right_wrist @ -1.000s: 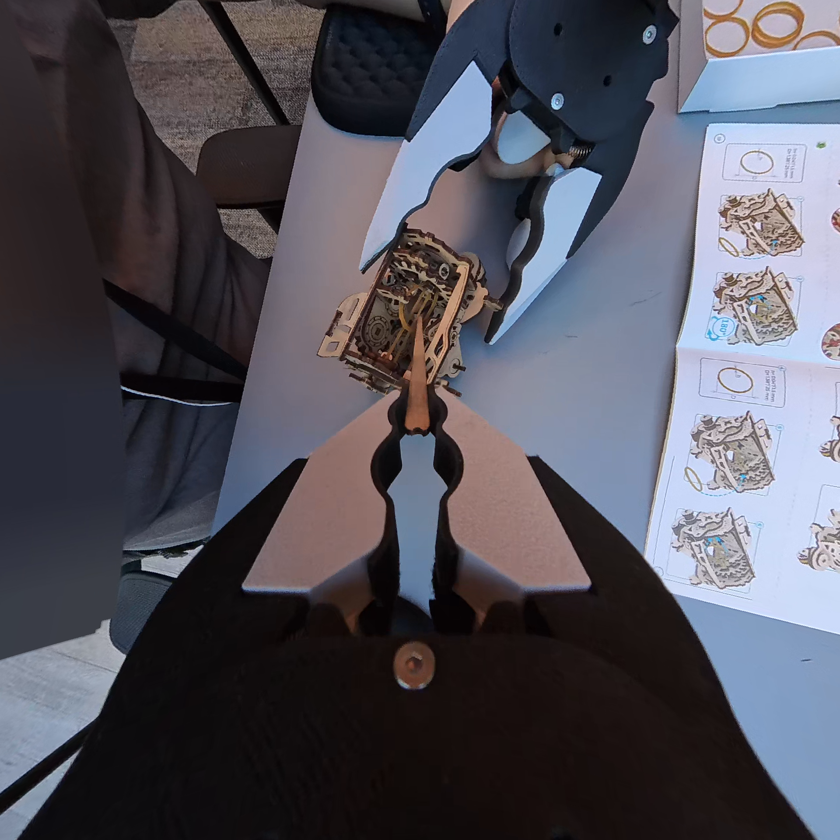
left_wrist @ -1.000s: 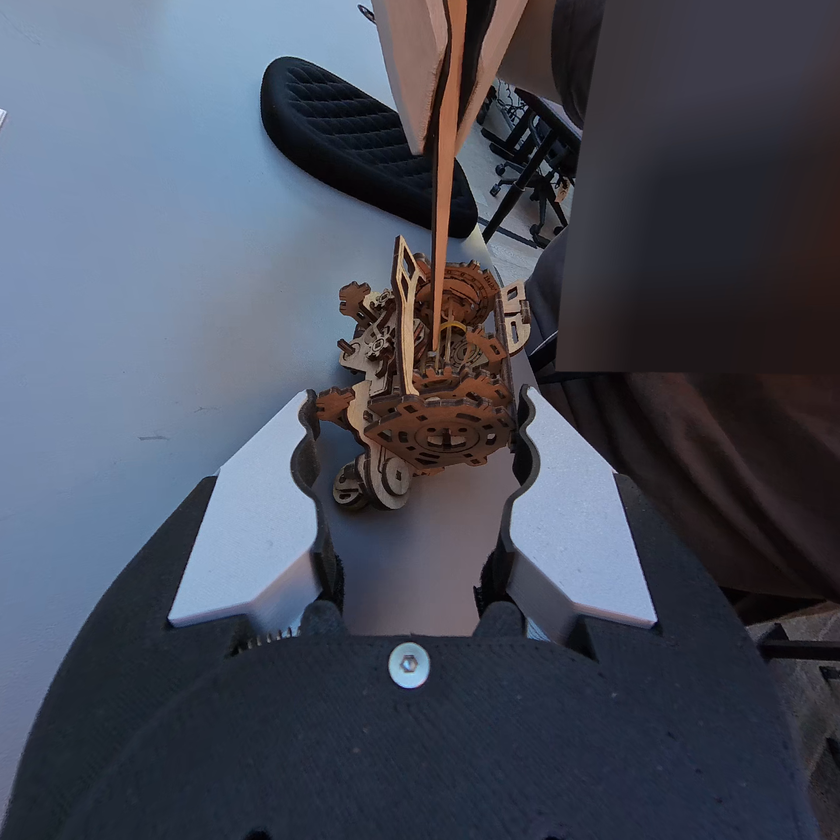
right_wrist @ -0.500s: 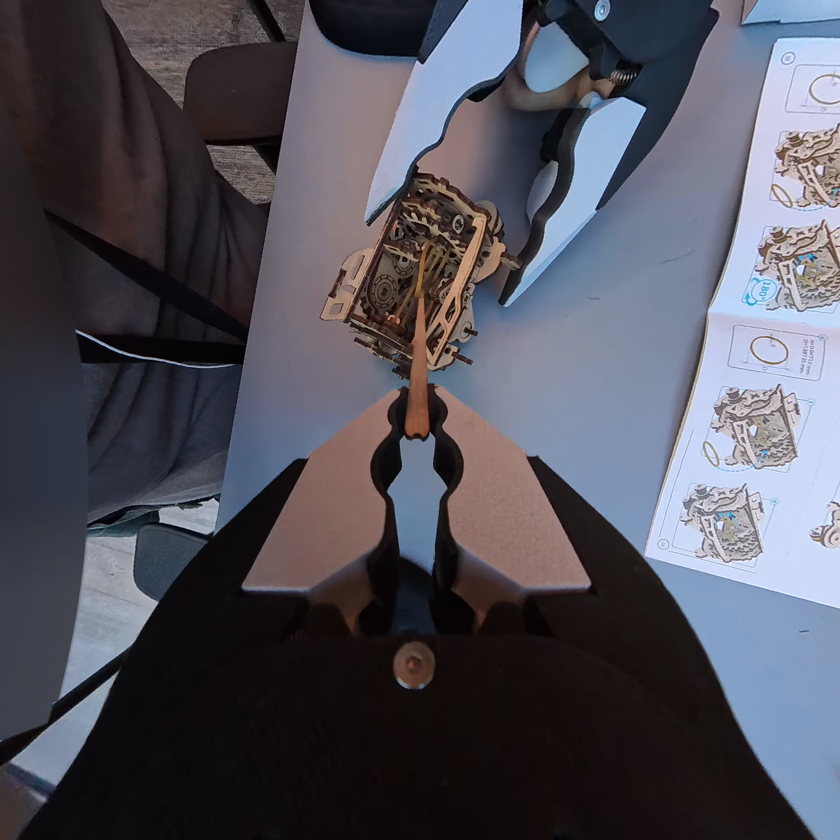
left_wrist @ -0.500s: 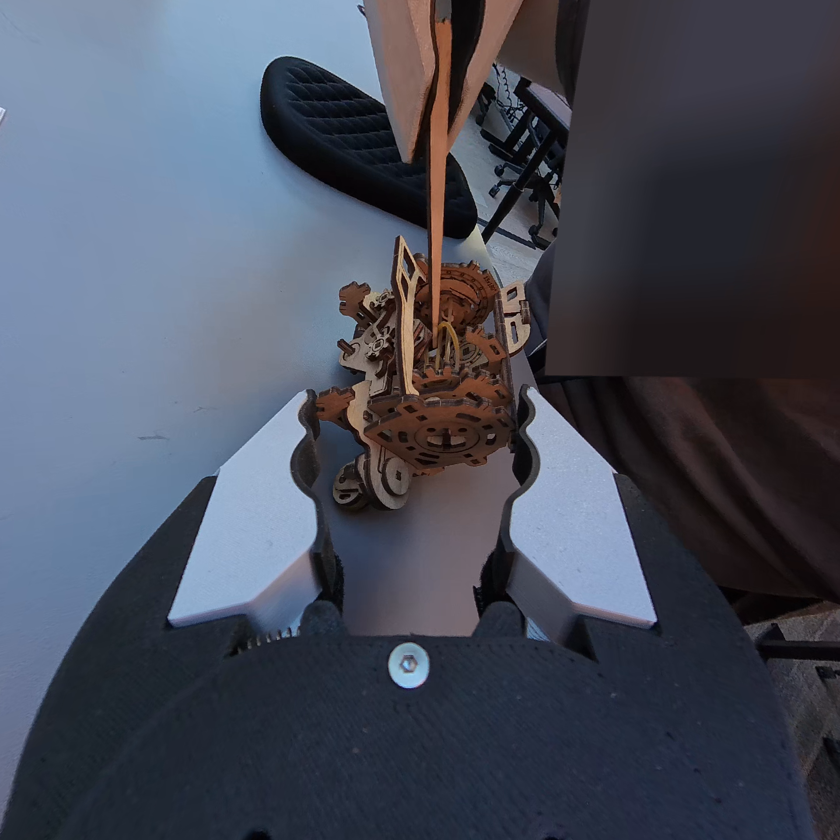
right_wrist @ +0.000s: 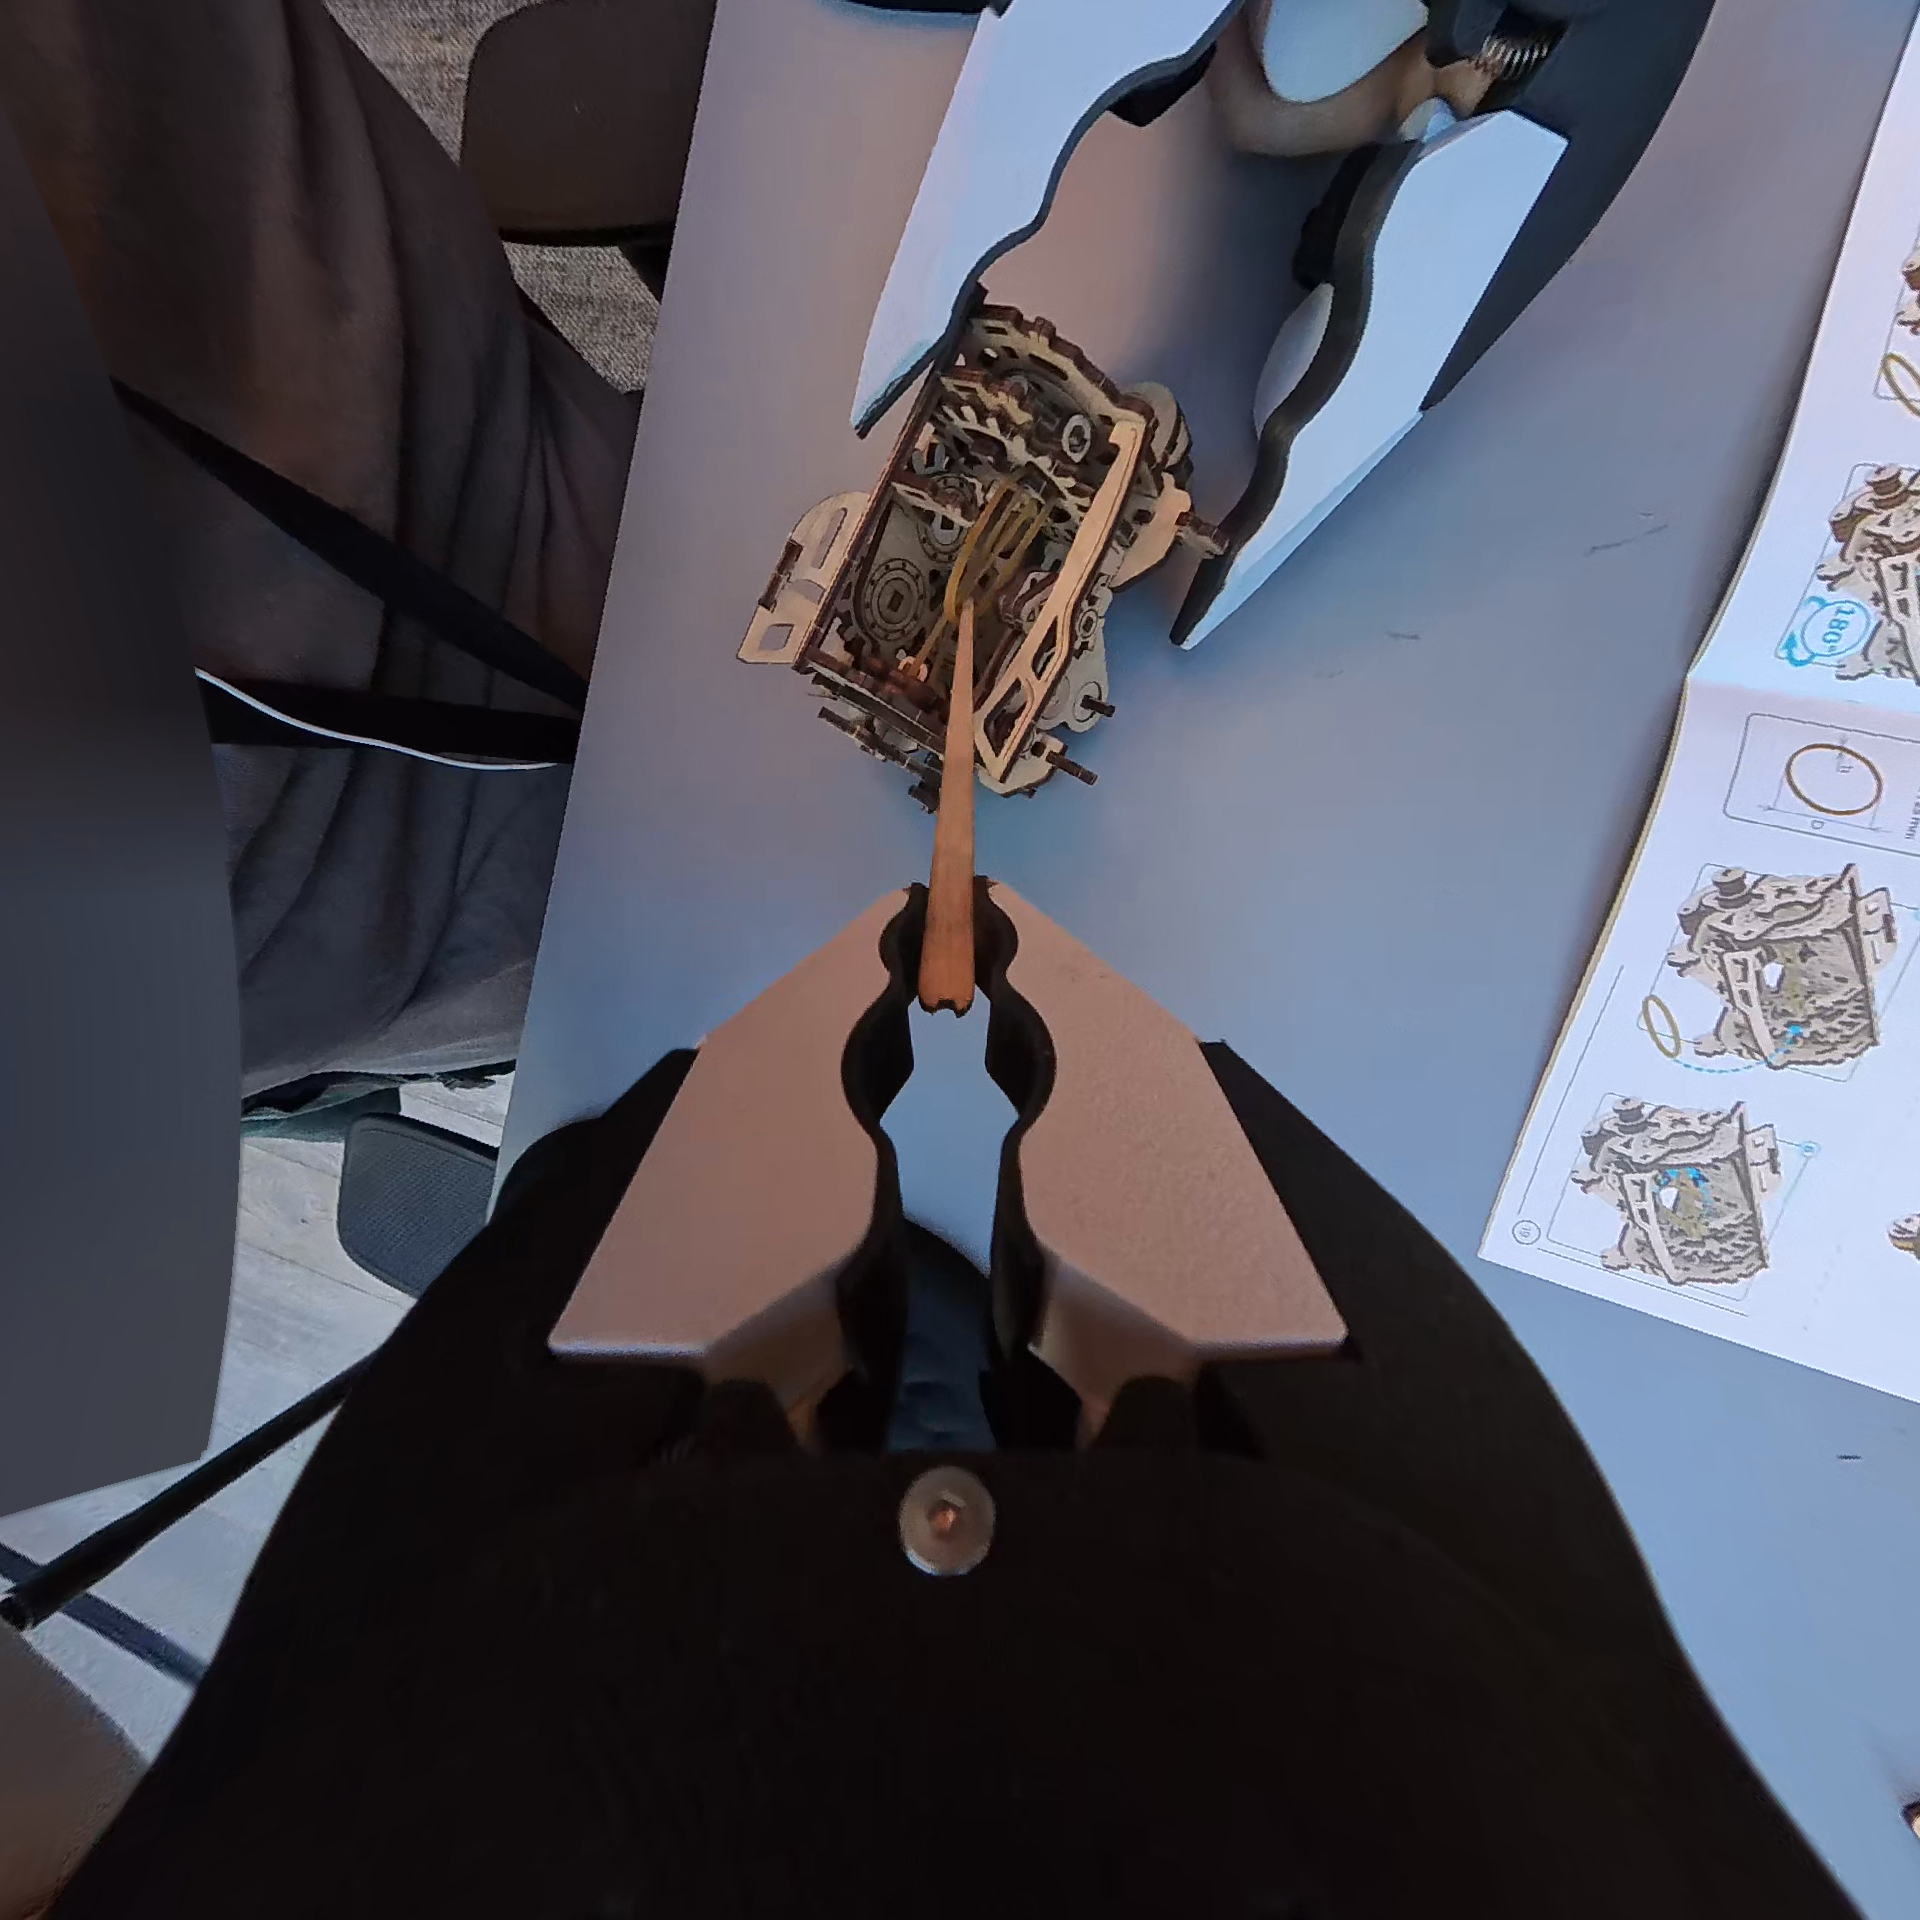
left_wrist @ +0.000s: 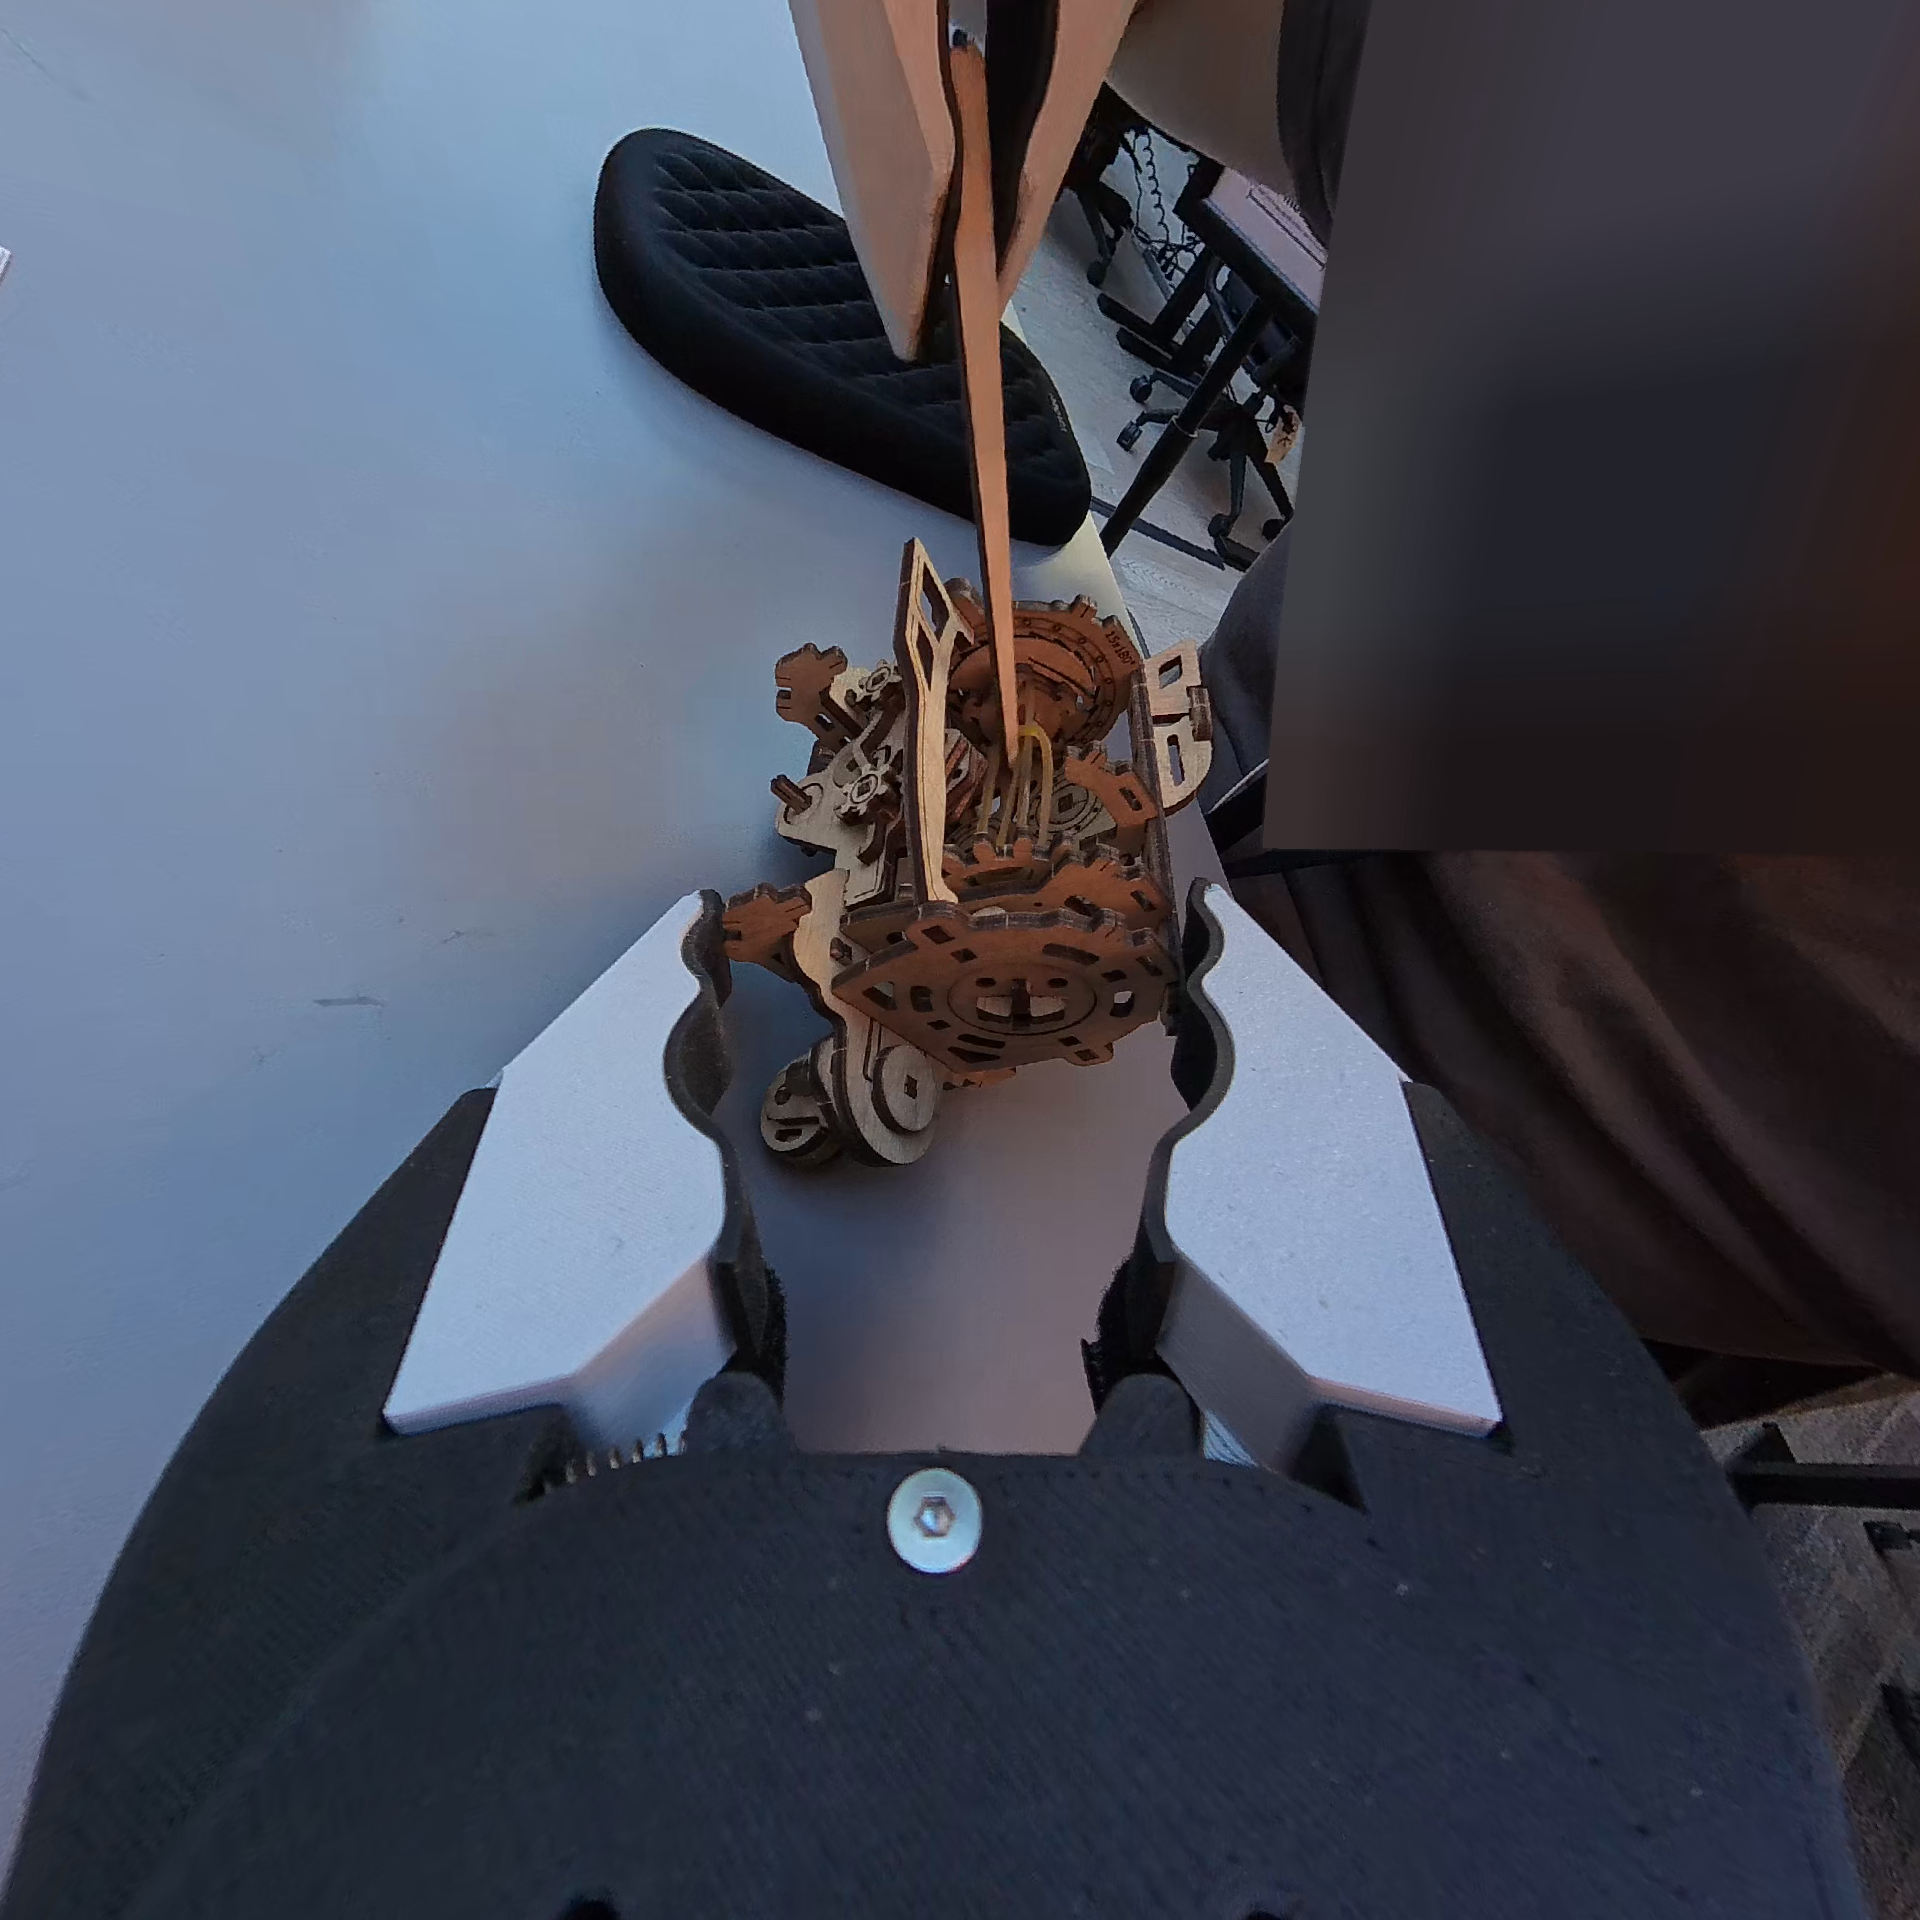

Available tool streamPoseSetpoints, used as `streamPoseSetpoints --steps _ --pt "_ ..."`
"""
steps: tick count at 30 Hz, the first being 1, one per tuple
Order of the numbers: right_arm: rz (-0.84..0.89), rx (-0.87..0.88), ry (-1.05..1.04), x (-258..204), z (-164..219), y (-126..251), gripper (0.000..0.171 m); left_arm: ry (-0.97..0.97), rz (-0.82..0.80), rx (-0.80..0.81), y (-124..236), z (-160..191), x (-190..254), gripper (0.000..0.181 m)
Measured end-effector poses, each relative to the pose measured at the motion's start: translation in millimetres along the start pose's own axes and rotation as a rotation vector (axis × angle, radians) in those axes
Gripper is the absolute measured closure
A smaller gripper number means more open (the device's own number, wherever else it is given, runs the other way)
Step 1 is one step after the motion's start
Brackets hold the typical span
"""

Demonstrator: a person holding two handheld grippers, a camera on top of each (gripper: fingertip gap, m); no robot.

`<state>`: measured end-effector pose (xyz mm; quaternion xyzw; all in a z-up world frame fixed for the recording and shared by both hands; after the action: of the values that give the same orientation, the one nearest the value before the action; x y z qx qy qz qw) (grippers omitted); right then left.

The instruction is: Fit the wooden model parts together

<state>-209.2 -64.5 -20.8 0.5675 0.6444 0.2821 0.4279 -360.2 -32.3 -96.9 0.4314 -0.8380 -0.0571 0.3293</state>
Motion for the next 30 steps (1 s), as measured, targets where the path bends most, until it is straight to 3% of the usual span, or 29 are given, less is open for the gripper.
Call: streamPoseSetpoints --steps 13,23,30 --pt "-0.081 -0.079 0.173 14.9 -4.7 -2.0 0.165 -0.002 0.005 -0.002 -0.9 -0.1 0.3 0.095" --pt "-0.101 -0.179 0.426 18.8 -12.7 -0.2 0.165 -0.002 0.006 -0.003 -1.1 0.1 0.5 0.095" --pt "-0.11 -0.243 0.473 16.5 -11.6 -1.9 0.165 -0.003 0.01 -0.004 -1.5 -0.2 0.5 0.096"
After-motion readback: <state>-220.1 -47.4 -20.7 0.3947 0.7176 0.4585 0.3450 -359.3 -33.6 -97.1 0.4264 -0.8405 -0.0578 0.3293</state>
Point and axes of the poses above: each gripper's, where its closed fingertips meet, y back along the fingers, z out of its underside, x = y × z across the jaws, the point moved 7 cm from there along y, back along the fingers
